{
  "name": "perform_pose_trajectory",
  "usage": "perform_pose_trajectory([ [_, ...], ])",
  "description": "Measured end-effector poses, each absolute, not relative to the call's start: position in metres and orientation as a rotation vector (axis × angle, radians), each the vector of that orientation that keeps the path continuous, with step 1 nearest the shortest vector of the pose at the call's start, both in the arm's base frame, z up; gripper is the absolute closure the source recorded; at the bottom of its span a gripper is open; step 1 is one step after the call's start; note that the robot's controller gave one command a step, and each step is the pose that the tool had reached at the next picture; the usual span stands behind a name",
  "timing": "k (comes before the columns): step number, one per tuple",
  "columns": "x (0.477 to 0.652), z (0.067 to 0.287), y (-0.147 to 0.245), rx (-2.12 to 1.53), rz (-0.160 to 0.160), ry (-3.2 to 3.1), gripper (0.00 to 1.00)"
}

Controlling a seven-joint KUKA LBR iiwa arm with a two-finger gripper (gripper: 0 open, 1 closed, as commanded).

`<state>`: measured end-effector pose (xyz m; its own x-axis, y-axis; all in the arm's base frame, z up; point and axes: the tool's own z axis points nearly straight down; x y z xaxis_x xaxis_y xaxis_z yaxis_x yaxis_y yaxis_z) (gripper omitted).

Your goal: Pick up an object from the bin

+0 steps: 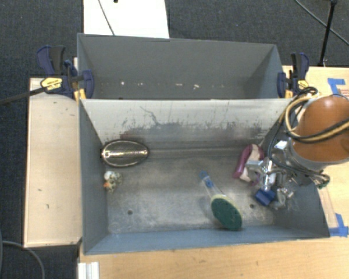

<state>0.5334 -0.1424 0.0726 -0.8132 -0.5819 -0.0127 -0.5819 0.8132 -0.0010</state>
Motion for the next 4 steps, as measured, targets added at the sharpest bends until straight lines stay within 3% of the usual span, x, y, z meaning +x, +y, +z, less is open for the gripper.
perform_pose_trajectory([
  [1, 0.537, 0.077, -0.142, -0.955, -0.002, 2.971, 1.0],
  [2, 0.518, 0.132, -0.142, -1.006, -0.005, 2.969, 1.0],
  [3, 0.576, 0.275, -0.136, -0.968, -0.009, 2.976, 1.0],
  [4, 0.58, 0.284, -0.074, -1.362, -0.003, 2.822, 1.0],
])
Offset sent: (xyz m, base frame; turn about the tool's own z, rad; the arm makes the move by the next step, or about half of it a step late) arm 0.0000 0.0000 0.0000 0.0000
